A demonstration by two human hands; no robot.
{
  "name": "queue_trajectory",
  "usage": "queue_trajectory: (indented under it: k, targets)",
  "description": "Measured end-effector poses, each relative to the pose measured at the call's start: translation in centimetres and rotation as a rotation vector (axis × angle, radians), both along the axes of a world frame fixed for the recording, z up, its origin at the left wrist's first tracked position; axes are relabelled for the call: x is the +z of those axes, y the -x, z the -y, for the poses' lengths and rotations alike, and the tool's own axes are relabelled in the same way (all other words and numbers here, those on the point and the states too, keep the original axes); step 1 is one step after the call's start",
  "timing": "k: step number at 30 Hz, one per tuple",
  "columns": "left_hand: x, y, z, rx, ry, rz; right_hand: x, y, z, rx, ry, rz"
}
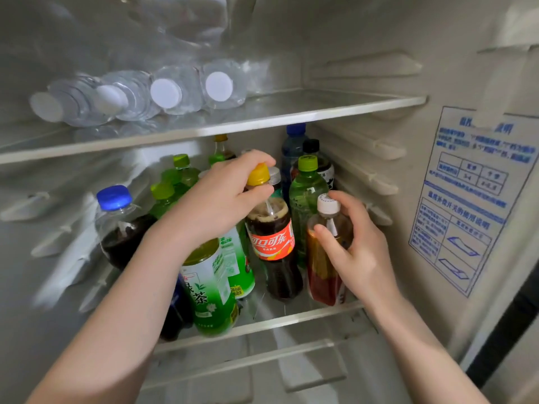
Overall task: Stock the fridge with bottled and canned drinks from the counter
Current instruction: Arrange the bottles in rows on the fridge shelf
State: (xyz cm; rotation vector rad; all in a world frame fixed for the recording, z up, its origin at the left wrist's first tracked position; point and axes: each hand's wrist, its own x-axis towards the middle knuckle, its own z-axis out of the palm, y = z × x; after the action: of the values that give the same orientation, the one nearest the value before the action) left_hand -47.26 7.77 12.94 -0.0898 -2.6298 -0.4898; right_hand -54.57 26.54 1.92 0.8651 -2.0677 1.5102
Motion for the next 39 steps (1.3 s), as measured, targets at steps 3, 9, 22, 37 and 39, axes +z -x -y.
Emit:
queue_trajectory:
  k: [3,9,22,37,39]
  targets:
    - [0.0,-0.2,0.3,0.043,0.040,-0.014,-0.2,0.1,0.1,-0.001,0.022,0.001]
    - [0.2,0.4,0.8,0.072,0.016,0.010,-0.4,0.2,0.2,0.002,0.032,0.010]
    - [4.4,3.3,3.2,0.193,-0.127,0.314,-0.1,0.2,0.1,0.020,0.027,0.023]
    - [4.8,4.8,4.0,0.287,0.075,0.376,-0.2,0.4,-0.1,0.035,0.034,0.020]
    - [4.5,3.5,4.5,0.321,0.047,0.360,-0.2,0.4,0.0,0.031,0.032,0.022]
